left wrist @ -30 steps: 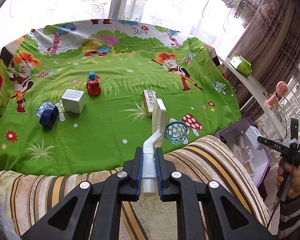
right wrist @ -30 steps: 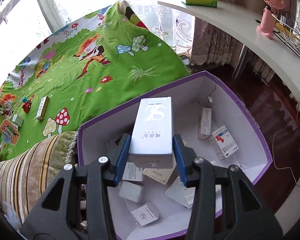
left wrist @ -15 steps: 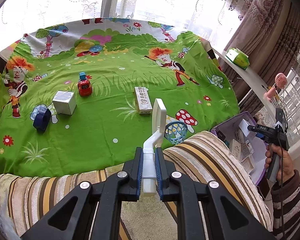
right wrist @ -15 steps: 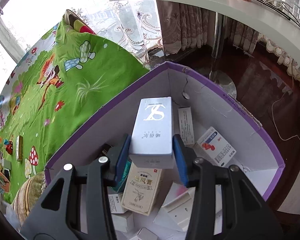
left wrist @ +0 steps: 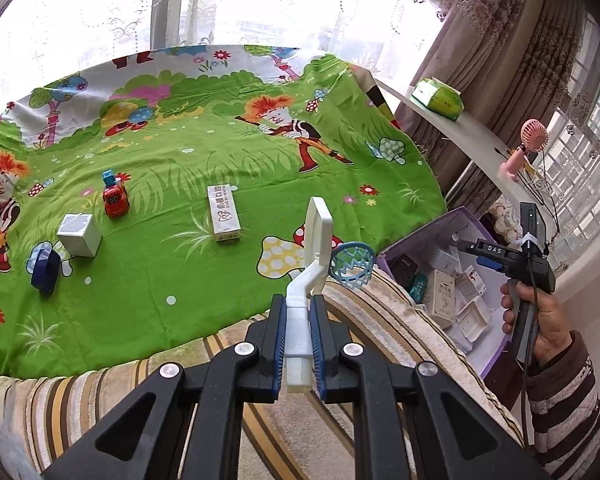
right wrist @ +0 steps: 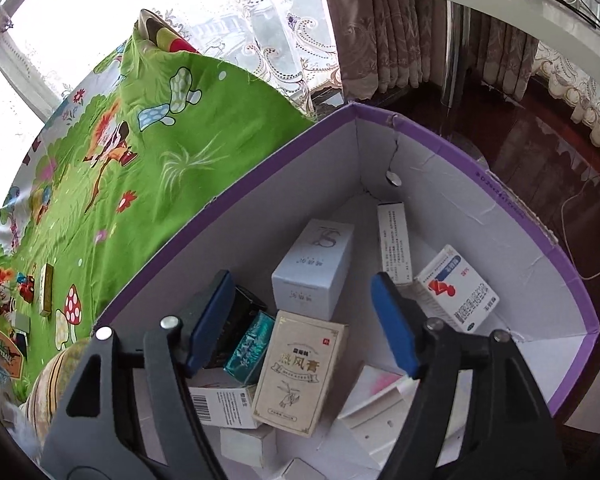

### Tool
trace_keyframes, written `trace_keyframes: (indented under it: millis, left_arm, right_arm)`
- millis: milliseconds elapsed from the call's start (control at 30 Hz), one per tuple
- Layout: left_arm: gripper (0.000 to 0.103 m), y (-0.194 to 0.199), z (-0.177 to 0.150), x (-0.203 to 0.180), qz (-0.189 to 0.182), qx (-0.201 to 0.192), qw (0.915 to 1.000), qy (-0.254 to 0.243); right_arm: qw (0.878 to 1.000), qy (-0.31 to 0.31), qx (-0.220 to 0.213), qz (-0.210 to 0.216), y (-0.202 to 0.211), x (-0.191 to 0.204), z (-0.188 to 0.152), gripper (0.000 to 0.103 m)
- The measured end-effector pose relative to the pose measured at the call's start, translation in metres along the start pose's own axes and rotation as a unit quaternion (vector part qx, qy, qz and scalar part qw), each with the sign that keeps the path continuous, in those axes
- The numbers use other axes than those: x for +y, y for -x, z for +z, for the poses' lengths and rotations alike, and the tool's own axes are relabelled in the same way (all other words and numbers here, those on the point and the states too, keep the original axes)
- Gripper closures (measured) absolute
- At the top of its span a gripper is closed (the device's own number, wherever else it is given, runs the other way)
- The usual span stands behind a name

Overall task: Organize rigid objects
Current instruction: 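Carry the white stand into the storage box and open the left tool, then move both open tools back over the items on the bed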

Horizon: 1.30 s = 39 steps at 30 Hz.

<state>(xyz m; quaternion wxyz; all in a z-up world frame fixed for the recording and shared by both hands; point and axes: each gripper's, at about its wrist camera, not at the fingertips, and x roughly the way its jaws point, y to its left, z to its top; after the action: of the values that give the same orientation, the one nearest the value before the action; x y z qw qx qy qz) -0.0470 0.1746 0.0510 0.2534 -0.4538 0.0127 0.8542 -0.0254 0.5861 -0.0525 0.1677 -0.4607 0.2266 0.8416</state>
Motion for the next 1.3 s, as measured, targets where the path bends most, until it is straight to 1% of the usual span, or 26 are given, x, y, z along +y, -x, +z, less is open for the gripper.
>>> trace_keyframes:
  millis: [200, 233, 300, 433, 500, 633, 733, 767, 800, 833, 867, 900, 933, 1000, 1100, 1200, 1300]
  left_arm:
    - [0.09, -0.009, 0.007, -0.052, -0.031, 0.005, 0.9981, -0.054]
    - [0.09, -0.011, 0.006, -0.059, -0.034, 0.007, 0.9976, -0.06]
    - [0.09, -0.015, 0.004, -0.07, -0.038, 0.013, 0.9967, -0.071]
    - [0.09, -0.022, 0.003, -0.094, -0.052, 0.022, 0.9938, -0.096]
    - [0.09, -0.025, 0.002, -0.104, -0.07, 0.027, 0.9918, -0.104]
    - [0.09, -0.034, -0.001, -0.127, -0.092, 0.039, 0.9876, -0.121]
    - [0.09, -0.041, -0.004, -0.14, -0.122, 0.055, 0.9834, -0.122]
    - [0.089, -0.043, -0.005, -0.144, -0.136, 0.057, 0.9818, -0.12]
    - [0.084, -0.045, -0.006, -0.147, -0.149, 0.063, 0.9797, -0.118]
    - [0.076, -0.048, -0.006, -0.15, -0.155, 0.07, 0.9785, -0.116]
    - [0.071, -0.048, -0.008, -0.151, -0.153, 0.071, 0.9787, -0.117]
    - [0.061, -0.049, -0.009, -0.151, -0.148, 0.07, 0.9795, -0.117]
    - [0.059, -0.049, -0.009, -0.15, -0.146, 0.069, 0.98, -0.116]
    - [0.059, -0.047, -0.009, -0.143, -0.146, 0.069, 0.9811, -0.106]
    - [0.059, -0.042, -0.006, -0.129, -0.136, 0.06, 0.9843, -0.095]
    - [0.059, -0.037, -0.003, -0.108, -0.127, 0.051, 0.9878, -0.074]
    - [0.059, -0.032, -0.002, -0.086, -0.115, 0.042, 0.9911, -0.052]
  right_arm:
    - [0.998, 0.007, 0.019, -0.055, -0.008, -0.02, 0.0, 0.028]
    - [0.998, 0.007, 0.02, -0.057, -0.01, -0.022, 0.0, 0.028]
    - [0.999, 0.002, 0.023, -0.049, -0.012, -0.025, 0.001, 0.028]
    - [0.999, -0.016, 0.009, -0.03, 0.001, -0.031, 0.002, 0.028]
    - [1.0, -0.016, -0.004, -0.019, 0.015, -0.031, 0.001, 0.028]
    - [0.999, -0.006, -0.032, -0.009, 0.044, -0.031, 0.001, 0.023]
    - [0.998, -0.001, -0.058, 0.007, 0.068, -0.036, 0.0, 0.022]
    - [0.998, 0.001, -0.066, 0.013, 0.077, -0.036, 0.001, 0.022]
    - [0.997, 0.002, -0.072, 0.016, 0.085, -0.037, 0.002, 0.021]
    - [0.997, 0.004, -0.078, 0.019, 0.091, -0.038, 0.002, 0.021]
    - [0.996, 0.006, -0.083, 0.022, 0.098, -0.038, 0.002, 0.021]
    - [0.996, 0.008, -0.087, 0.024, 0.103, -0.038, 0.003, 0.02]
    - [0.995, 0.012, -0.091, 0.027, 0.107, -0.037, 0.003, 0.019]
    - [0.995, 0.018, -0.096, 0.031, 0.113, -0.035, 0.002, 0.019]
    - [0.994, 0.032, -0.098, 0.038, 0.116, -0.025, 0.003, 0.019]
    - [0.993, 0.058, -0.098, 0.043, 0.117, -0.01, 0.0, 0.019]
    - [0.99, 0.083, -0.095, 0.059, 0.117, 0.007, -0.004, 0.019]
